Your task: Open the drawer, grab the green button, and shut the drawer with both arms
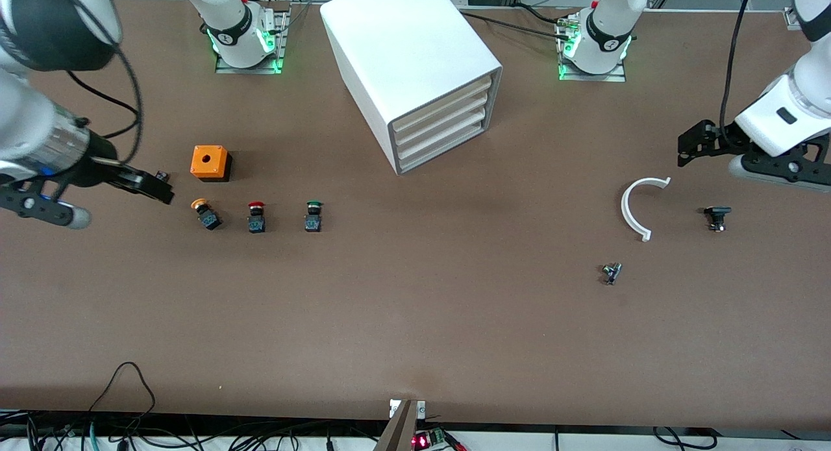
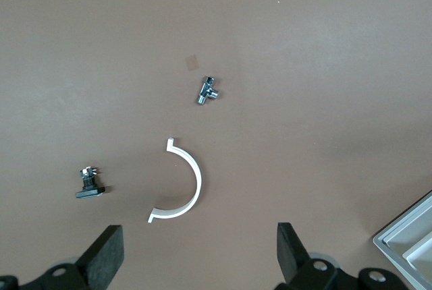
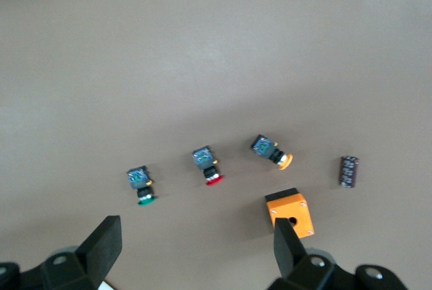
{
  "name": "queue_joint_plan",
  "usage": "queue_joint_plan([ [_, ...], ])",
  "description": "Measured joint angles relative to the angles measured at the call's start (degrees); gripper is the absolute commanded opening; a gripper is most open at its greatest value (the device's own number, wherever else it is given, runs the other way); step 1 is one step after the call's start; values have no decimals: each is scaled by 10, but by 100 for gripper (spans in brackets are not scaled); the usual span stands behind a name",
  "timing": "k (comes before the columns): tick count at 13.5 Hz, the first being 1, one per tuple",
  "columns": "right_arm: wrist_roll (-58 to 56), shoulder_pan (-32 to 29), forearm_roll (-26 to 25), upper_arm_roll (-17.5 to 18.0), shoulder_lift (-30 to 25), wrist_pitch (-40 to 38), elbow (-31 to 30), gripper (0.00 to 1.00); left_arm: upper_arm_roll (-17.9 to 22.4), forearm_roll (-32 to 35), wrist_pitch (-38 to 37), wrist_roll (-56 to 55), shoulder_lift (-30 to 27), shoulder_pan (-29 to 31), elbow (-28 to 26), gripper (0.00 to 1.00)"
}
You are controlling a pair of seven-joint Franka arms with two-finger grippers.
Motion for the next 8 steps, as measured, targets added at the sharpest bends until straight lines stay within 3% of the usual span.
queue_joint_plan([
  [4, -85, -56, -11, 21, -12, -11, -14, 100, -6, 0, -28, 1, -1, 0, 24, 100],
  [8, -115, -77, -28, 28, -50, -8, -77, 100, -9, -4, -40, 1, -2, 0, 34, 100],
])
